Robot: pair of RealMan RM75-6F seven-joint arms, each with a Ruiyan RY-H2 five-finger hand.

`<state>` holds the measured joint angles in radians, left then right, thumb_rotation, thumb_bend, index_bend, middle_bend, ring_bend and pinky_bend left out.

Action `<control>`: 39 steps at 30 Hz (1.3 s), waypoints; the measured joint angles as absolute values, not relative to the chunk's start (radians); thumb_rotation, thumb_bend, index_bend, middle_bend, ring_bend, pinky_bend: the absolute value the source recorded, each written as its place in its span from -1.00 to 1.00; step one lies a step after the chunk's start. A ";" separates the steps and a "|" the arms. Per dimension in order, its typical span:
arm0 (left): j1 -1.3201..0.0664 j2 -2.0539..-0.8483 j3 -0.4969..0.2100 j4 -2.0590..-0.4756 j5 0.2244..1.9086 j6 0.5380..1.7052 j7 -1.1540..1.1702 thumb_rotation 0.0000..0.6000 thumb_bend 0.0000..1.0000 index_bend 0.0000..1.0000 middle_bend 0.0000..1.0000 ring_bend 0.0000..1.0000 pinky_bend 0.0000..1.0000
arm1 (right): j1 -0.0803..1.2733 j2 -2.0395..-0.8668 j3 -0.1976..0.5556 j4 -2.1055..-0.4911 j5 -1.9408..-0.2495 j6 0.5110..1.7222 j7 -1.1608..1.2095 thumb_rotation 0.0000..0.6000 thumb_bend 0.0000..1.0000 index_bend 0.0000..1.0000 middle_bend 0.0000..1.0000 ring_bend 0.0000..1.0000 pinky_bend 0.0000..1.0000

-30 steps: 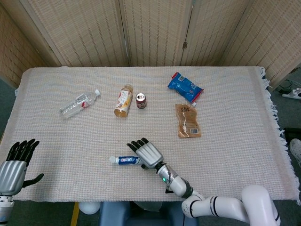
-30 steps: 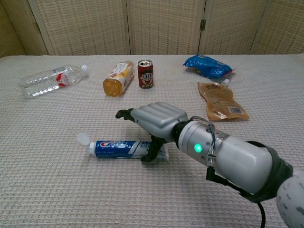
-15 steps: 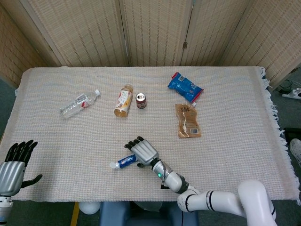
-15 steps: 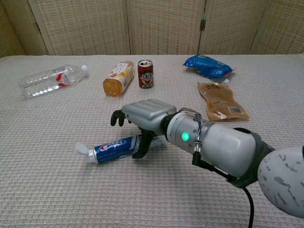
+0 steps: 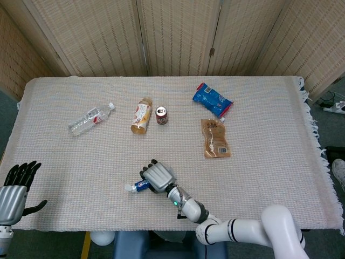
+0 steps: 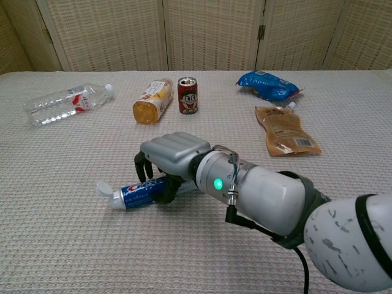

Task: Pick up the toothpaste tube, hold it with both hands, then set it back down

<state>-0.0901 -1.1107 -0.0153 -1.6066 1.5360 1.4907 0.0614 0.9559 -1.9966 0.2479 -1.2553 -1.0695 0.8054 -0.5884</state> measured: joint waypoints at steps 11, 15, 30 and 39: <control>-0.088 -1.116 -0.016 -1.591 1.537 1.494 0.045 1.00 -0.62 -0.89 -0.83 -0.85 -1.00 | 0.974 -2.021 0.225 -1.226 -1.042 0.818 -0.627 1.00 -0.09 0.04 -0.06 -0.10 -0.43; -0.092 -1.117 -0.019 -1.584 1.547 1.498 0.038 1.00 -0.62 -0.87 -0.83 -0.85 -1.00 | 0.973 -2.015 0.223 -1.230 -1.050 0.832 -0.621 1.00 0.09 0.22 0.08 0.05 -0.21; -0.247 -1.116 -0.044 -1.582 1.743 1.449 -0.030 1.00 -0.61 -0.50 -0.04 -0.11 -0.32 | 0.956 -1.761 0.237 -1.426 -1.110 0.783 -0.484 1.00 0.29 0.51 0.30 0.36 0.05; -0.392 -1.141 -0.047 -1.630 1.858 1.302 0.085 1.00 0.01 -0.66 0.59 0.46 0.47 | 1.022 -1.539 0.247 -1.567 -1.027 0.679 -0.517 1.00 0.34 0.53 0.32 0.39 0.05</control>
